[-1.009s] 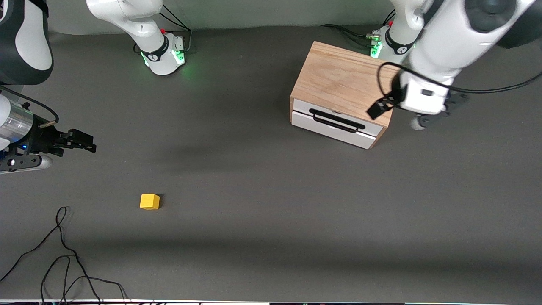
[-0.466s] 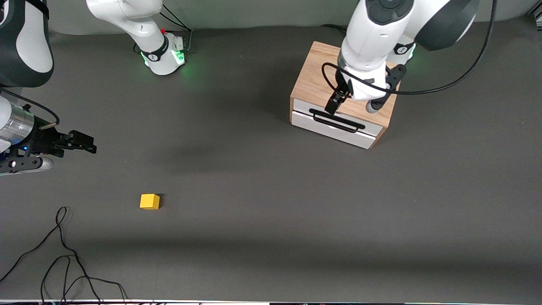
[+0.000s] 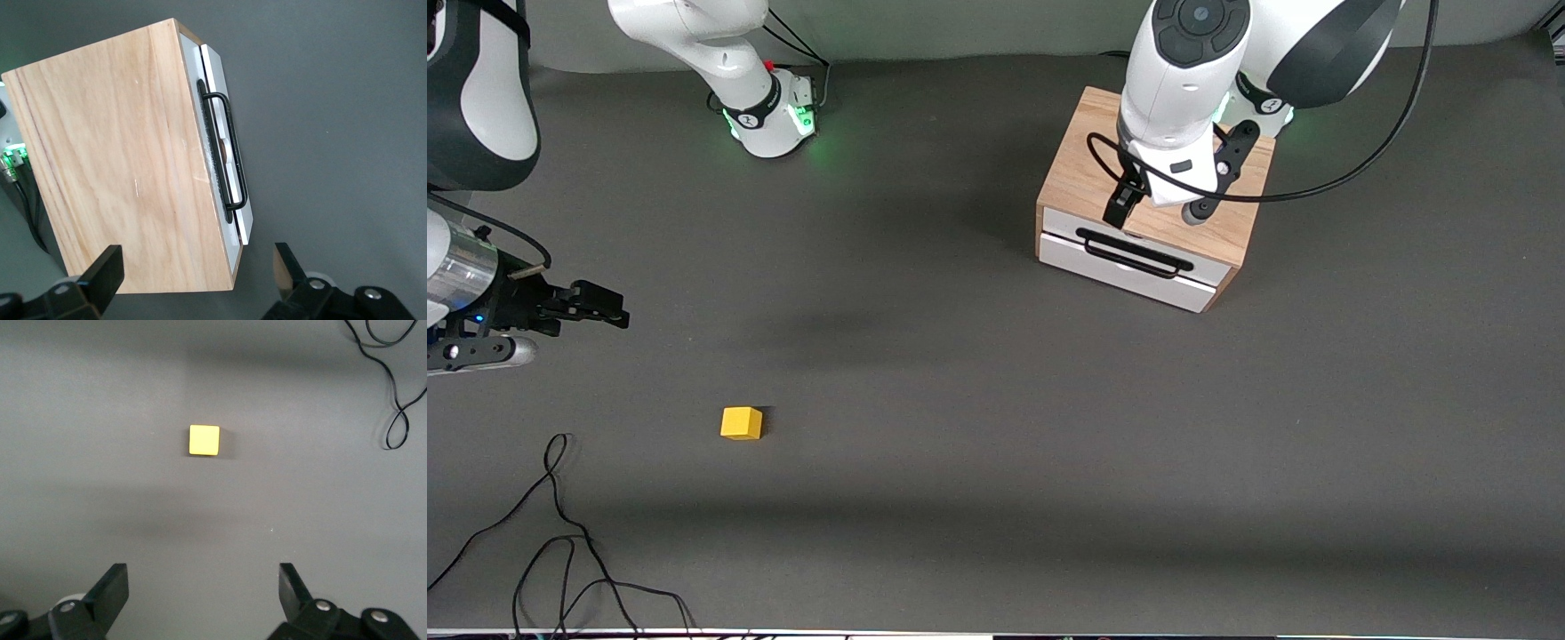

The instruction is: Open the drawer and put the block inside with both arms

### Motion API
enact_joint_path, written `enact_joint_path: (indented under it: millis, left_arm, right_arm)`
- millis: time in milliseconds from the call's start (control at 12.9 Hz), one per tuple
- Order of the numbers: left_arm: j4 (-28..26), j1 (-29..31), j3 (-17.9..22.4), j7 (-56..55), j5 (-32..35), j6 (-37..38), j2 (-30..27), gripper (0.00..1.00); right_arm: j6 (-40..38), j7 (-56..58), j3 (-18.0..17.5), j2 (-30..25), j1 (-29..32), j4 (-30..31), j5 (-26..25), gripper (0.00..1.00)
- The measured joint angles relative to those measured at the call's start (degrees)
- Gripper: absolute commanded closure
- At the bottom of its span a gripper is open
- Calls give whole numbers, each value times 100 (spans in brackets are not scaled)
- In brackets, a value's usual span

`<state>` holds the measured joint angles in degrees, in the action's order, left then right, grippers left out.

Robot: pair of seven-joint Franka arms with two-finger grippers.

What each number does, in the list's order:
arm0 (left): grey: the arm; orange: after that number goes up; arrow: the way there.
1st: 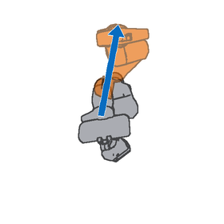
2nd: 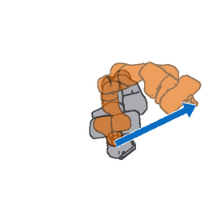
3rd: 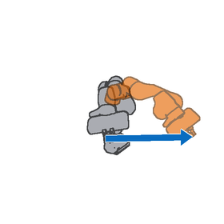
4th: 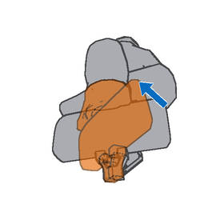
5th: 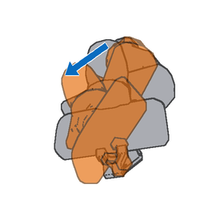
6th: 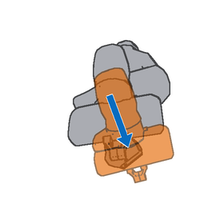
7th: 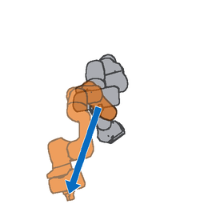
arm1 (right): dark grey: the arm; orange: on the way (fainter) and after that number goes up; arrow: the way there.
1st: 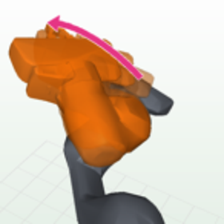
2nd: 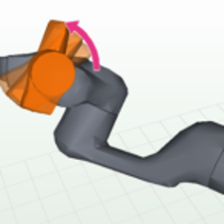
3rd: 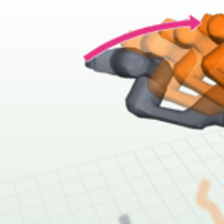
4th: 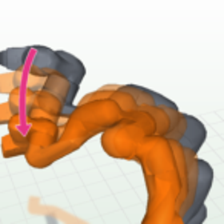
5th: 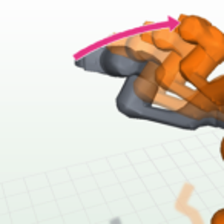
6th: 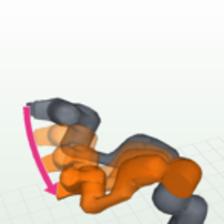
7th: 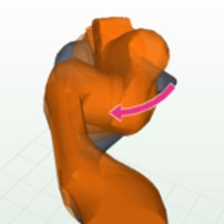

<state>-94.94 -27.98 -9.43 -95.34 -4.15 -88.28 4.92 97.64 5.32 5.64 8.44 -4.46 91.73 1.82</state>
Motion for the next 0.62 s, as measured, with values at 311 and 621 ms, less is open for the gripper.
enact_joint_path:
  millis: [311, 621]
  left_arm:
    - [-421, 2, 40, -45, 0, -536, 206, 0]
    - [-1226, 4, 49, -56, 1, -1554, 307, 0]
  right_arm:
    - [-8, -4, 0, 11, 0, -19, 0, 0]
    - [57, -6, 0, 87, 2, 4, 0, 0]
